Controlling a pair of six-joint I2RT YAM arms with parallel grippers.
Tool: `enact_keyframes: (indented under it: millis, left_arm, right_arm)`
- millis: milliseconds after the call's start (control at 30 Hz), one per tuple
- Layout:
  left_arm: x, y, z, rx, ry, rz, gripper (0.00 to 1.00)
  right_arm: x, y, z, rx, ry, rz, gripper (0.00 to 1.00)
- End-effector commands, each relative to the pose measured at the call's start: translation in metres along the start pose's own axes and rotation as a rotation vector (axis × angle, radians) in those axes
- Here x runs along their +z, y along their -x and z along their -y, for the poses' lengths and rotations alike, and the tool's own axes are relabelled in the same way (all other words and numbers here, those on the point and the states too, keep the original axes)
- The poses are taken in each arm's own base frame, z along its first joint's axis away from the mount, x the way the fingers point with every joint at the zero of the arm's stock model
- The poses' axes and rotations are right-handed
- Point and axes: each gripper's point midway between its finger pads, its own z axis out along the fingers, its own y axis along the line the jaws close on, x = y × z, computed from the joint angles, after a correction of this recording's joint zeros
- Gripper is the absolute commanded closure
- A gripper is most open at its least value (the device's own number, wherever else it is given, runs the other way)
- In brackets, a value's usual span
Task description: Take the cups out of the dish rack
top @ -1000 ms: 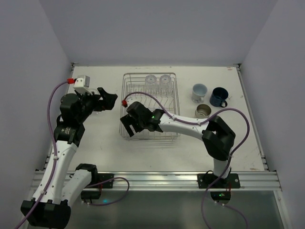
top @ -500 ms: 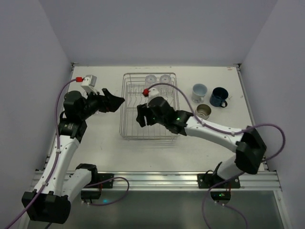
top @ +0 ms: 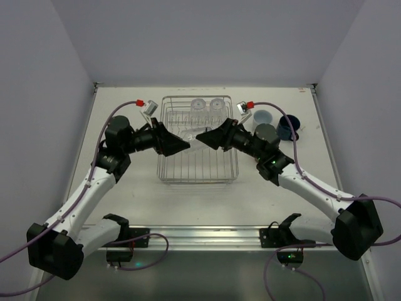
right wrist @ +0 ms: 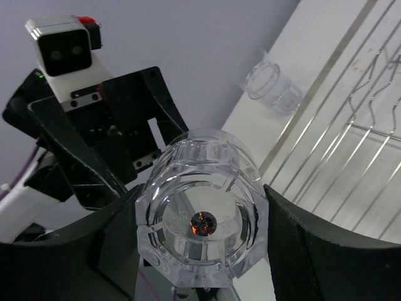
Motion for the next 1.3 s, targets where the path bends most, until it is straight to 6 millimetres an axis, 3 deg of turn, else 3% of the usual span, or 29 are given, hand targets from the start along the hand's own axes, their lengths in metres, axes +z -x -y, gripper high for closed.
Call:
enact_keyframes:
  millis: [0,167,300,533,567,667,700,733,833,900,933,1100,1133,1200,1233,1267]
  left_arm:
    - [0.001,0.002,0.027,-0.026,-0.123,0.002,0.23]
    - [0.006,-0.001,0.035,-0.033,-0.189,0.011,0.27]
    - [0.012,-0.007,0.051,-0.060,-0.272,0.008,0.37]
    - [0.018,-0.003,0.057,-0.042,-0.279,0.041,0.79]
    - [0.018,-0.001,0.056,-0.030,-0.274,0.051,0.89]
    - [0.018,0.013,0.051,0.021,-0.209,0.111,1.00]
    - [0.019,0.017,0.047,0.033,-0.173,0.126,1.00]
    - [0.020,0.027,0.037,0.020,-0.088,0.153,1.00]
    - [0.018,0.049,0.020,0.058,0.068,0.194,1.00]
    - [0.017,0.048,-0.005,0.063,0.215,0.158,1.00]
    - [0.013,0.067,-0.009,0.094,0.281,0.205,1.00]
    - [0.004,0.090,-0.052,0.160,0.561,0.161,1.00]
    - [-0.008,0.101,-0.058,0.171,0.654,0.161,1.00]
    - [-0.021,0.095,-0.087,0.189,0.811,0.078,1.00]
    - [-0.036,0.110,-0.097,0.215,0.904,0.096,1.00]
    - [-0.042,0.108,-0.110,0.214,0.959,0.072,1.00]
  right_arm:
    - [-0.006,0.019,-0.052,0.033,0.225,0.025,0.87]
    - [-0.001,0.012,-0.048,0.069,0.245,-0.005,0.86]
    - [0.006,0.004,-0.038,0.125,0.256,-0.020,0.85]
    - [0.010,-0.005,-0.028,0.183,0.272,-0.028,0.82]
    - [0.010,-0.006,-0.027,0.186,0.270,-0.029,0.79]
    - [0.009,-0.010,-0.019,0.196,0.247,-0.022,0.48]
    - [0.008,-0.010,-0.017,0.199,0.241,-0.017,0.39]
    - [0.006,-0.013,-0.012,0.201,0.226,-0.015,0.21]
    - [-0.001,-0.016,-0.002,0.203,0.199,-0.005,0.01]
    - [-0.008,-0.020,0.010,0.202,0.172,-0.008,0.01]
    - [-0.010,-0.022,0.015,0.193,0.160,-0.005,0.01]
    - [-0.027,-0.032,0.035,0.188,0.108,-0.008,0.01]
    - [-0.028,-0.032,0.037,0.166,0.097,-0.010,0.01]
    - [-0.032,-0.036,0.044,0.149,0.041,-0.032,0.01]
    - [-0.032,-0.035,0.050,0.100,0.003,-0.031,0.01]
    - [-0.033,-0.033,0.052,0.078,-0.023,-0.036,0.01]
